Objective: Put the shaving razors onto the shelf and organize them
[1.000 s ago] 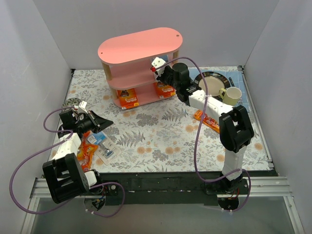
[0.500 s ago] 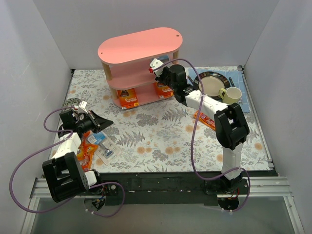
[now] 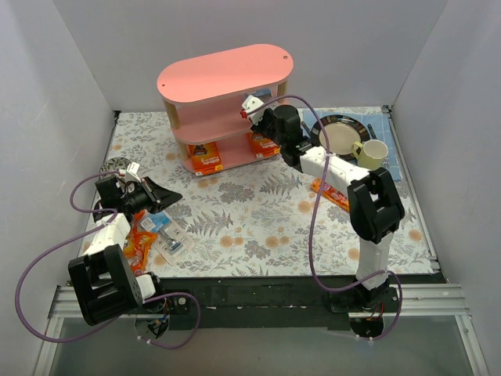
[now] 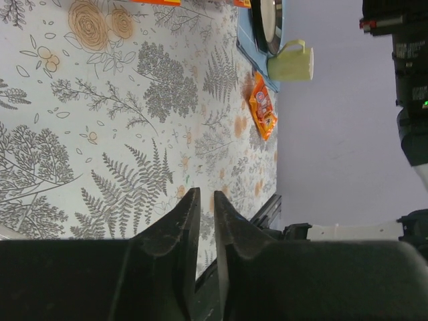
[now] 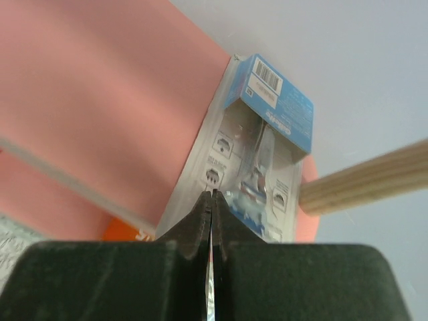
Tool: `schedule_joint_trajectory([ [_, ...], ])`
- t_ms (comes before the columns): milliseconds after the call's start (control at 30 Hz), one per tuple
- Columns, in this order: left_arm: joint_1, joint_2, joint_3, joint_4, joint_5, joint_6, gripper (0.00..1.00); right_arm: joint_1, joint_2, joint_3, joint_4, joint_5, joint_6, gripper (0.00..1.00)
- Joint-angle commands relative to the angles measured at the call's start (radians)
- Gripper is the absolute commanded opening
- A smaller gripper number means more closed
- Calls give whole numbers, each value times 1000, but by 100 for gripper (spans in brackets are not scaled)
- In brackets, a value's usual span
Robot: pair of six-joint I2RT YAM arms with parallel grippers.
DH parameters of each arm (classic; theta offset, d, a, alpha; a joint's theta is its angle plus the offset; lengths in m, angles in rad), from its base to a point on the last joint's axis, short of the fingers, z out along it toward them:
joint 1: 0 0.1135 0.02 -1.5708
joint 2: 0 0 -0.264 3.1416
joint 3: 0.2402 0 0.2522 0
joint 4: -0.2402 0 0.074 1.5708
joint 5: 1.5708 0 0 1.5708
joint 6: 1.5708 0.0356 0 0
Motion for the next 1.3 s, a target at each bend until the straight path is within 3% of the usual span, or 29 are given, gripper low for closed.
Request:
schedule_joint_trajectory([
  [0,5,-6,44,5,36,-2,21,18,-240,-109,-1,-25,20,6],
  [133,1,33,92,8,99,-3,38,12,-411,-266,-141,-22,50,51],
  [233,-19,53,110,6,146,-6,48,-43,-523,-378,-321,-33,95,63],
  [400,-48,72,72,28,179,-86,60,-287,-577,-443,-644,-201,165,65],
  [633,-48,121,-2,146,209,-229,65,-453,-485,-469,-777,-242,-17,68],
  [833,-47,173,105,-61,177,-14,65,-471,-384,-466,-745,-263,-83,69],
  [1067,-27,173,162,-193,122,153,65,-473,-211,-372,-784,-274,-108,68],
  [1133,-22,164,167,-213,108,167,65,-473,-139,-298,-873,-295,-135,57],
  [1200,-21,159,167,-209,111,172,64,-470,-76,-245,-963,-317,-167,36],
  [1267,-21,147,176,-207,108,181,64,-455,-56,-201,-1002,-326,-181,27],
])
